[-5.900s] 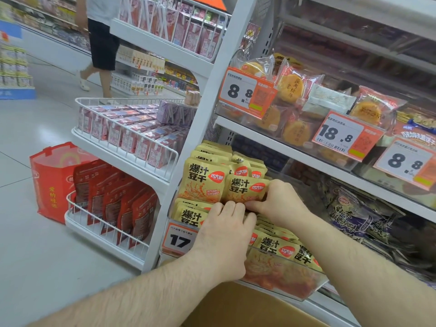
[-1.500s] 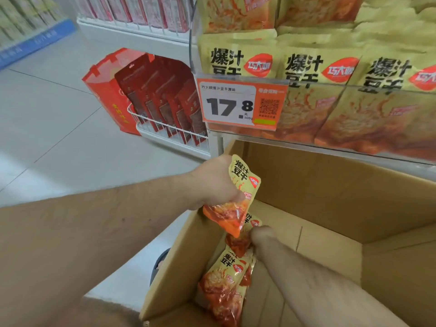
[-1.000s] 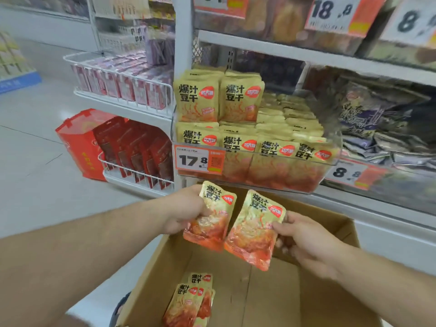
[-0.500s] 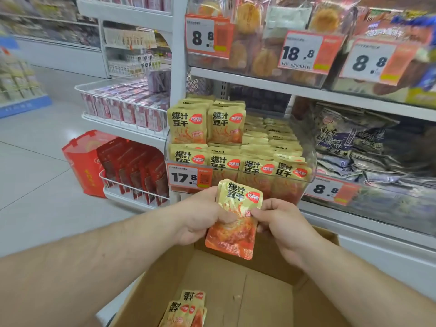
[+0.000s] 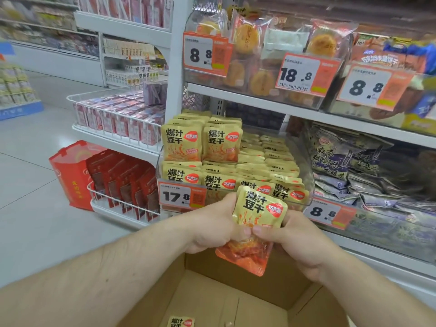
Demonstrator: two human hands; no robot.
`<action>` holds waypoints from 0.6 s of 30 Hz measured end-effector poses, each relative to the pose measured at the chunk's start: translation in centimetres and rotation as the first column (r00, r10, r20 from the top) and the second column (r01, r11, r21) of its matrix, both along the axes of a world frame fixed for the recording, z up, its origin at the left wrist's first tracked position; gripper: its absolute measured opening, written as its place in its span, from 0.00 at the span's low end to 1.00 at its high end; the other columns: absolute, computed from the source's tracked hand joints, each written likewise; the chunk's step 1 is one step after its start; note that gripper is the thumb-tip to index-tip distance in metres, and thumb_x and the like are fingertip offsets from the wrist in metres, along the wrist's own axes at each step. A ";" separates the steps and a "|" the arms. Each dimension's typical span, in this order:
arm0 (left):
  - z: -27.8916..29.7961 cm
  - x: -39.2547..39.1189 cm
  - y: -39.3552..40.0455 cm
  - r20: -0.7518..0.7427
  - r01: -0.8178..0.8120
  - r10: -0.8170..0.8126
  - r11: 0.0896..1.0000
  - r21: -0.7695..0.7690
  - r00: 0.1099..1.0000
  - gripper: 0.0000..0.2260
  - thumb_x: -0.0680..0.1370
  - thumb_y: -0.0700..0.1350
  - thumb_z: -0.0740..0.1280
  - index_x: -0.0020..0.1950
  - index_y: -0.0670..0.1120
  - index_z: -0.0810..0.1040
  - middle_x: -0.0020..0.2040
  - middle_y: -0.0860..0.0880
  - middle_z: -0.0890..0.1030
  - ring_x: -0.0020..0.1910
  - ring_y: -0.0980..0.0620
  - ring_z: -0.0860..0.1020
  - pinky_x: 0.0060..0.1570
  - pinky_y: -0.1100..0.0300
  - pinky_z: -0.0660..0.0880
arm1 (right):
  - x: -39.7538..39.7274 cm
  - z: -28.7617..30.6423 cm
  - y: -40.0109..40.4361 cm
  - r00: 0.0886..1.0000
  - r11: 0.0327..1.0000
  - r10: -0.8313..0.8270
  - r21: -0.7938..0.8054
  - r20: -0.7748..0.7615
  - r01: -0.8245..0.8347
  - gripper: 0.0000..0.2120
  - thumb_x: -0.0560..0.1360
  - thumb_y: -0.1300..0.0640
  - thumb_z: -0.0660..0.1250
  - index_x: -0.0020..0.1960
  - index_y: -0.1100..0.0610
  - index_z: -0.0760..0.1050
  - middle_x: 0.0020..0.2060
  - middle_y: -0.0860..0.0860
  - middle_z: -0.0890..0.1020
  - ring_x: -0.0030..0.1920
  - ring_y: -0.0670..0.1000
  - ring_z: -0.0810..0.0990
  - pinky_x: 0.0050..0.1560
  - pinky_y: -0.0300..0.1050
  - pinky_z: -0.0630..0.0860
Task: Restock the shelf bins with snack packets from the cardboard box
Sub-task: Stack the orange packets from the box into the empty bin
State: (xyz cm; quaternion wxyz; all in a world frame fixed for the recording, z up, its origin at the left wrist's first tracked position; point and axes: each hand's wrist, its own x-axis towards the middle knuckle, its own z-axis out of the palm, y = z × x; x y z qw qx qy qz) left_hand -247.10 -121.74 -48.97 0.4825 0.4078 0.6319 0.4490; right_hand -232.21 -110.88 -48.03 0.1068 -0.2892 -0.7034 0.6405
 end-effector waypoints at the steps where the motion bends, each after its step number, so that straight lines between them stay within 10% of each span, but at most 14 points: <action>1: 0.3 -0.2 0.1 -0.037 0.025 -0.024 1.000 0.016 0.999 0.33 0.74 0.38 0.71 0.74 0.55 0.61 0.64 0.52 0.78 0.64 0.51 0.77 0.67 0.49 0.73 | 0.0 0.4 0.3 1.000 1.000 -0.017 -0.004 -0.021 0.017 0.10 0.71 0.66 0.72 0.52 0.58 0.82 0.47 0.53 0.87 0.48 0.51 0.86 0.44 0.40 0.77; 4: 1.9 -1.4 -0.2 -0.405 0.033 0.020 0.992 0.124 0.914 0.39 0.68 0.42 0.72 0.75 0.58 0.58 0.67 0.54 0.68 0.67 0.54 0.70 0.66 0.54 0.71 | 0.0 2.4 1.8 0.985 0.992 -0.128 0.000 -0.117 0.129 0.16 0.65 0.63 0.73 0.53 0.61 0.81 0.47 0.55 0.87 0.47 0.55 0.86 0.46 0.48 0.80; 6: 2.1 -2.6 -0.5 -0.795 -0.004 0.192 0.973 0.232 0.576 0.39 0.69 0.44 0.70 0.77 0.55 0.56 0.68 0.56 0.61 0.70 0.55 0.60 0.70 0.58 0.60 | 0.0 4.0 3.2 0.962 0.973 -0.204 0.071 -0.180 0.220 0.15 0.66 0.63 0.72 0.52 0.63 0.80 0.44 0.55 0.87 0.45 0.54 0.86 0.47 0.51 0.81; 9: 0.6 -4.0 -0.3 -0.968 -0.056 0.189 0.982 0.182 0.163 0.40 0.71 0.51 0.67 0.80 0.51 0.51 0.76 0.52 0.54 0.76 0.49 0.51 0.75 0.52 0.48 | -0.8 6.1 4.3 0.929 0.940 -0.247 0.166 -0.276 0.299 0.06 0.72 0.71 0.70 0.48 0.65 0.79 0.35 0.52 0.84 0.27 0.40 0.79 0.27 0.32 0.72; 13: -0.9 -4.6 0.8 -0.991 -0.119 0.094 0.990 0.082 0.099 0.42 0.75 0.56 0.64 0.81 0.52 0.41 0.81 0.48 0.39 0.79 0.46 0.37 0.75 0.46 0.38 | -2.5 7.5 5.4 0.941 0.888 -0.186 0.362 -0.281 0.284 0.07 0.71 0.67 0.73 0.47 0.59 0.81 0.36 0.47 0.86 0.32 0.41 0.82 0.35 0.37 0.74; 18: -1.1 -5.5 0.8 -0.971 -0.119 0.196 0.976 0.180 0.139 0.39 0.74 0.52 0.65 0.80 0.56 0.47 0.81 0.49 0.46 0.79 0.48 0.42 0.76 0.48 0.40 | -5.1 8.6 5.7 0.956 0.785 -0.144 0.559 -0.255 0.267 0.09 0.69 0.63 0.76 0.45 0.53 0.82 0.39 0.44 0.87 0.40 0.44 0.85 0.47 0.47 0.78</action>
